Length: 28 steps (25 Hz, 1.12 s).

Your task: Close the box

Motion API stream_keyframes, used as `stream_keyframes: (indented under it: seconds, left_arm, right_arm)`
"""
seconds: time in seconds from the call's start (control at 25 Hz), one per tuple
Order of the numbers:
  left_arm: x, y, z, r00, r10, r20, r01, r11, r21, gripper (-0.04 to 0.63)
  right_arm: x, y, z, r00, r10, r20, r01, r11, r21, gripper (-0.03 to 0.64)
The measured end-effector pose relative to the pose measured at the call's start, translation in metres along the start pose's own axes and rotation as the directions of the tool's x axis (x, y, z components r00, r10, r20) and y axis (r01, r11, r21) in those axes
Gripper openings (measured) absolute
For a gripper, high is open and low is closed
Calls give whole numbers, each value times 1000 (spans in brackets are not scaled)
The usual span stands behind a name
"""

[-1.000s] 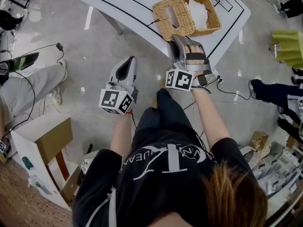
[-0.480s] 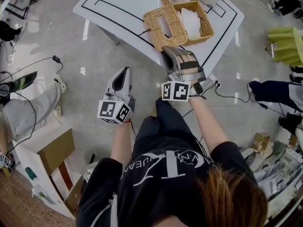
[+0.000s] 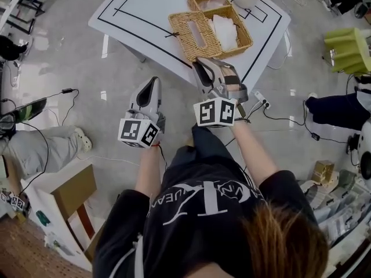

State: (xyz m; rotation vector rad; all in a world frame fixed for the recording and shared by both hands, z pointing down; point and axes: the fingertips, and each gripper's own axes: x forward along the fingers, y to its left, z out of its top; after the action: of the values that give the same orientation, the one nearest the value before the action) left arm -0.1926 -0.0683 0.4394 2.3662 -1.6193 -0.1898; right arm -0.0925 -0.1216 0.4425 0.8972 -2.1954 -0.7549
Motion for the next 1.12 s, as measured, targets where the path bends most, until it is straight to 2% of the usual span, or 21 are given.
stream_keyframes:
  seconds: [0.24, 0.48, 0.68, 0.92, 1.12]
  left_arm:
    - [14, -7, 14, 1000, -23, 11, 23, 1000, 12, 5]
    - [31, -18, 24, 998, -60, 16, 59, 998, 28, 5]
    - [46, -27, 27, 996, -83, 14, 82, 996, 36, 5]
    - [68, -37, 31, 994, -112, 12, 112, 993, 49, 5]
    - [84, -46, 36, 992, -126, 16, 125, 990, 61, 5]
  right_arm:
    - [-11, -27, 6, 999, -20, 37, 12, 981, 196, 55]
    - [-23, -59, 5, 995, -57, 77, 24, 929, 370, 44]
    - [-29, -78, -2, 992, -79, 96, 28, 894, 448, 37]
    - [-35, -102, -19, 987, -123, 108, 38, 814, 579, 35]
    - [-39, -117, -36, 985, -134, 107, 35, 768, 639, 43]
